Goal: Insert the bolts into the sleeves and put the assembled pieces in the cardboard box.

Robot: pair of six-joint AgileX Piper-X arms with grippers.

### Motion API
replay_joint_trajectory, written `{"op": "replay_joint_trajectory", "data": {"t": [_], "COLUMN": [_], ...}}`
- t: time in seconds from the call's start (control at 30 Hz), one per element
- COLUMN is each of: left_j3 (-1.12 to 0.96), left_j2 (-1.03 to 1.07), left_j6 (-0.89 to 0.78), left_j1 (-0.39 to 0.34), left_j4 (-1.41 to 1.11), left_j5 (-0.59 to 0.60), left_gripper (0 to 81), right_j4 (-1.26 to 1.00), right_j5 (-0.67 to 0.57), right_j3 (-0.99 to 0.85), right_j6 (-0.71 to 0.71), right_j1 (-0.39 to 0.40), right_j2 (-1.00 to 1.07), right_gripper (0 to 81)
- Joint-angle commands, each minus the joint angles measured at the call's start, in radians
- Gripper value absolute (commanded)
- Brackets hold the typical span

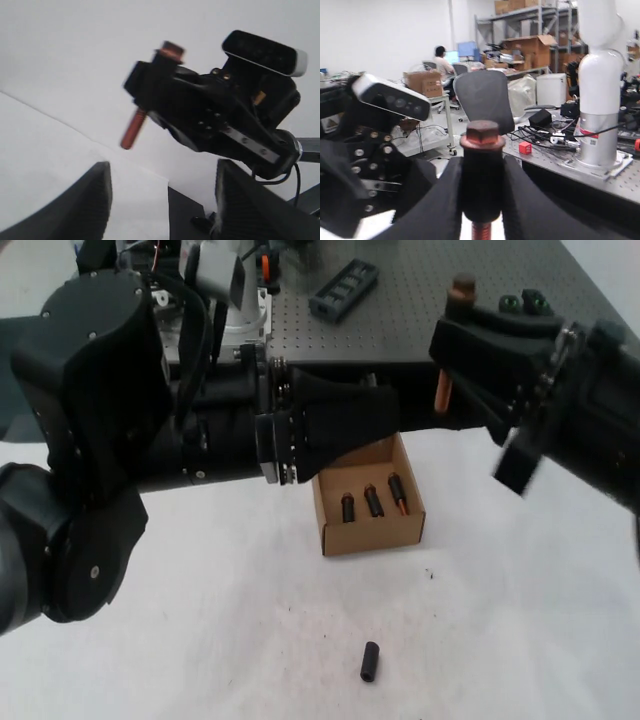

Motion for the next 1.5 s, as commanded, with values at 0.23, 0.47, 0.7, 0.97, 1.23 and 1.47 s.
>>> {"op": "replay_joint_trajectory", "data": {"t": [0.23,0.47,0.7,0.97,1.23,1.47], "left_j3": [-0.003,-0.003,-0.003,-0.003,-0.003,-0.003], "left_j2": [-0.009,-0.009,-0.009,-0.009,-0.009,-0.009], "left_j6": [0.131,0.229,0.228,0.228,0.222,0.222], "left_j1": [0.038,0.043,0.043,0.043,0.043,0.045], "left_j4": [0.192,0.354,0.39,0.396,0.401,0.401], "left_j5": [-0.195,-0.339,-0.349,-0.352,-0.352,-0.356], "left_gripper": [44.1,44.1,44.1,44.1,44.1,44.1], "right_j4": [0.29,0.679,0.918,0.988,0.971,1.096], "right_j5": [0.079,0.263,0.36,0.373,0.311,0.302], "right_j3": [-0.421,-0.791,-0.998,-1.011,-1.012,-0.91], "right_j6": [-0.027,-0.027,-0.086,-0.08,-0.086,-0.102], "right_j1": [-0.079,-0.064,-0.055,-0.056,-0.057,-0.043], "right_j2": [0.557,0.915,1.107,1.136,1.069,0.797], "right_gripper": [1.6,1.6,1.6,16.0,34.2,34.3]}}
